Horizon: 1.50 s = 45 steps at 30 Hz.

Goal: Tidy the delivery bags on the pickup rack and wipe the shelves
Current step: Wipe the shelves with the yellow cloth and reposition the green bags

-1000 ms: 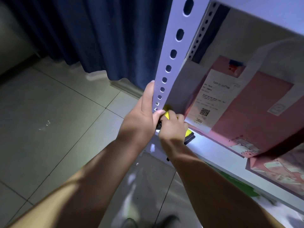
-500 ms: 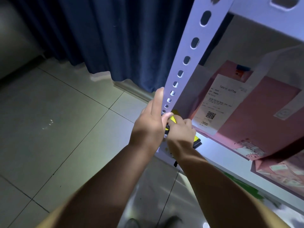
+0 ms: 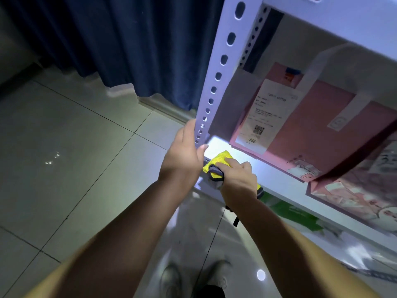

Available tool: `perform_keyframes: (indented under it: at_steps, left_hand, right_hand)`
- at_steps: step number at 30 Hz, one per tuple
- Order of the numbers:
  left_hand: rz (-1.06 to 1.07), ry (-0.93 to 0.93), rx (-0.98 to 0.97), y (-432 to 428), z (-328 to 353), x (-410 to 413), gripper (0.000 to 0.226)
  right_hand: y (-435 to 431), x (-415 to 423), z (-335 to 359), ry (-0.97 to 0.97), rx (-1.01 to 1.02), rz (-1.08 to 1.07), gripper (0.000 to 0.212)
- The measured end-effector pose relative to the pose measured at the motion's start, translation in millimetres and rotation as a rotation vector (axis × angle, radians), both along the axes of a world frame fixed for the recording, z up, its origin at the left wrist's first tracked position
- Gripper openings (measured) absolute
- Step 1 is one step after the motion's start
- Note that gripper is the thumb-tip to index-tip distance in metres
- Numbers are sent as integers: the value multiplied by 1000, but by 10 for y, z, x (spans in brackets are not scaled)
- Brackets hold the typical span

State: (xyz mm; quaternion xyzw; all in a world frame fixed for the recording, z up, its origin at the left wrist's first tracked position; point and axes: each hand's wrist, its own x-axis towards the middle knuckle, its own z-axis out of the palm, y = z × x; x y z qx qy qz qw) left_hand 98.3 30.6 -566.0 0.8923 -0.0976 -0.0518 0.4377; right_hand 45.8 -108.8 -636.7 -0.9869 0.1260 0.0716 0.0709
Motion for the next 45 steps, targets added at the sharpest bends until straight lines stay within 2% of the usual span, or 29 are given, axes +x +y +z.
perform_keyframes:
  at_steps: [3,5,7,9,13,18,26,30,38,45]
  left_hand:
    - [-36,35,119,113,-78,-214,43]
    - [-68,79,182,182,-122,-351,39]
    - [-99,115,236,214,-172,-496,37]
    - [-115,159,273,205,-220,-639,34]
    - [-191,228,314,85,-350,-931,34]
    - [-308,222,316,-197,-568,-1280,30]
    - [-428,302,368,-1000,-901,-2037,31]
    - [-460,280,380,-1543,-1011,-2582,32]
    - [-402,218,364,-2672,-1230,-3716,32]
    - [-375,258,375,-3340,-1665,-4404,28]
  right_hand:
    - [-104,-277,16,-78,72,39,54]
    - [-205,-475,-81,-47,135,57,62]
    - [-257,-701,-91,-46,225,42,63]
    - [-303,-945,-28,-100,292,-62,62]
    - [-461,-1422,-63,-114,358,-164,55]
    - [-810,-1970,-305,-25,384,-268,59]
    - [-1633,-2956,-528,9,375,-374,61]
    - [-2177,-3495,-576,18,351,-404,61]
    - [-3420,-4394,-902,-27,393,-297,58]
    - [-4228,-4842,-1251,-10,358,-224,56]
